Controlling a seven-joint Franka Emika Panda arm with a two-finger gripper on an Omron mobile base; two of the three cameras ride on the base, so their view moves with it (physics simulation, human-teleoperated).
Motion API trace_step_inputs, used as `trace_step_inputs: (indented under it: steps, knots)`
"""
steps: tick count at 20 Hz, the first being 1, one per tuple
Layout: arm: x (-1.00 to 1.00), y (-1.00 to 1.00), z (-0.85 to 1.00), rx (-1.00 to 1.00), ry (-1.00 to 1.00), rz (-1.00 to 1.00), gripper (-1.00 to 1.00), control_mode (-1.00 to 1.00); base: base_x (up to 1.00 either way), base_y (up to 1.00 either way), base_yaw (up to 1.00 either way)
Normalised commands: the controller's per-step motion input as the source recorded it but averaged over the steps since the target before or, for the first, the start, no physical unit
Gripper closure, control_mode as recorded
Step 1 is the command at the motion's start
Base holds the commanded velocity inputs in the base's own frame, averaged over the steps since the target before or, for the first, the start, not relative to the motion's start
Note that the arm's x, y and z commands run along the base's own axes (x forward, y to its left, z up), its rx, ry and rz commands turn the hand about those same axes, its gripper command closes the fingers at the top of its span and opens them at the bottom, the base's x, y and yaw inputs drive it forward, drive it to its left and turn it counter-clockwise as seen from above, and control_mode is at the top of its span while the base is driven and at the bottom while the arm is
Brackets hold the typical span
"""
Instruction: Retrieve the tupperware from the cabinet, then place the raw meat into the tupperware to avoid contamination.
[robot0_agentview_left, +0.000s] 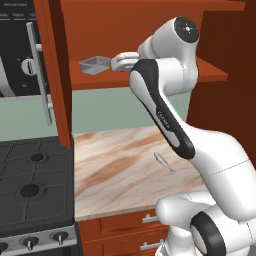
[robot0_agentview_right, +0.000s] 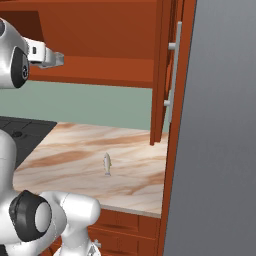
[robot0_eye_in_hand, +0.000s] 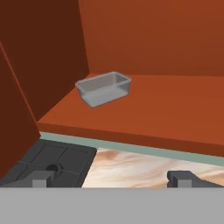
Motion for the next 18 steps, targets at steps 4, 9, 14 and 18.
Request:
trace_step_inputs:
  steps: [4, 9, 14, 18]
  knots:
    - [0.30, 0.08, 0.00, 0.00, 0.00, -0.02, -1.00, -1.00, 0.00, 0.00, 0.00]
    - [0.27, 0.11, 0.00, 0.00, 0.00, -0.02, -1.00, -1.00, 0.00, 0.00, 0.00]
    - [0.29, 0.10, 0.00, 0.00, 0.00, -0.02, -1.00, -1.00, 0.00, 0.00, 0.00]
    - [0.30, 0.04, 0.00, 0.00, 0.00, -0.02, -1.00, -1.00, 0.00, 0.00, 0.00]
